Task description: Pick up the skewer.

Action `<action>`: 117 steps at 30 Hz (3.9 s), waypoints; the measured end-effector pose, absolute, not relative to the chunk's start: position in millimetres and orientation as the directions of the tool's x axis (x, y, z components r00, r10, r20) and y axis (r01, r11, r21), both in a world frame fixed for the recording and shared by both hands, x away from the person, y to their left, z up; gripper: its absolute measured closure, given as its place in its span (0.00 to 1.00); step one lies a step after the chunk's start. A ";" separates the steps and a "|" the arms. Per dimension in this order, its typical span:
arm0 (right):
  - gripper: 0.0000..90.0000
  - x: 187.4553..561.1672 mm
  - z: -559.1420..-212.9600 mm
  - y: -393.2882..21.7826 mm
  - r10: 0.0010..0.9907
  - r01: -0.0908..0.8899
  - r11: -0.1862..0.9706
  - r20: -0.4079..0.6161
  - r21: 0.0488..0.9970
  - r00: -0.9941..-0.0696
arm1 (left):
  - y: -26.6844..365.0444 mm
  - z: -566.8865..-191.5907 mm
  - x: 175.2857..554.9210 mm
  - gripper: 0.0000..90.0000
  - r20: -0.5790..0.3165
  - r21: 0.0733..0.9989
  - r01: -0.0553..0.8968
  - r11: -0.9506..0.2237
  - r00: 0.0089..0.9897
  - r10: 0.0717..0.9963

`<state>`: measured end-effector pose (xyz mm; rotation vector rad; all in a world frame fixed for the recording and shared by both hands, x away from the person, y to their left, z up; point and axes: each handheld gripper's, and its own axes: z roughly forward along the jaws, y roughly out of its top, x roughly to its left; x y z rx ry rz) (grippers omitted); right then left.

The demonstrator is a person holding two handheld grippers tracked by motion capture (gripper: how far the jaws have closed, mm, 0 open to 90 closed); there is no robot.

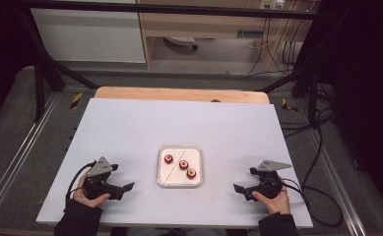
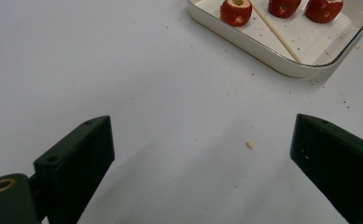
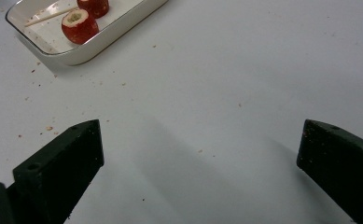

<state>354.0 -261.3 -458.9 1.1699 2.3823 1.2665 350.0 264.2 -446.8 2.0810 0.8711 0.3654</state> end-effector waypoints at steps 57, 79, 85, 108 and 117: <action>0.01 353.7 -458.9 -261.1 0.725 0.551 0.321 0.175 0.770 -0.666 | 180.5 -421.4 358.0 0.09 -0.006 0.752 0.450 -0.482 0.735 0.678; 0.01 353.9 -459.3 -260.9 0.724 0.550 0.323 0.173 0.770 -0.667 | 118.5 -432.1 381.4 0.45 0.026 0.695 0.509 -0.507 0.687 0.726; 0.01 353.8 -459.3 -260.8 0.724 0.551 0.323 0.174 0.770 -0.668 | 115.9 -436.7 383.4 0.59 -0.003 0.686 0.534 -0.495 0.682 0.732; 0.01 354.1 -459.6 -260.1 0.724 0.554 0.322 0.179 0.768 -0.667 | 108.2 -445.9 377.0 0.89 0.004 0.704 0.550 -0.450 0.630 0.776; 0.01 354.5 -460.4 -259.7 0.723 0.554 0.326 0.176 0.766 -0.669 | 106.4 -446.4 374.6 0.97 -0.003 0.706 0.554 -0.442 0.626 0.780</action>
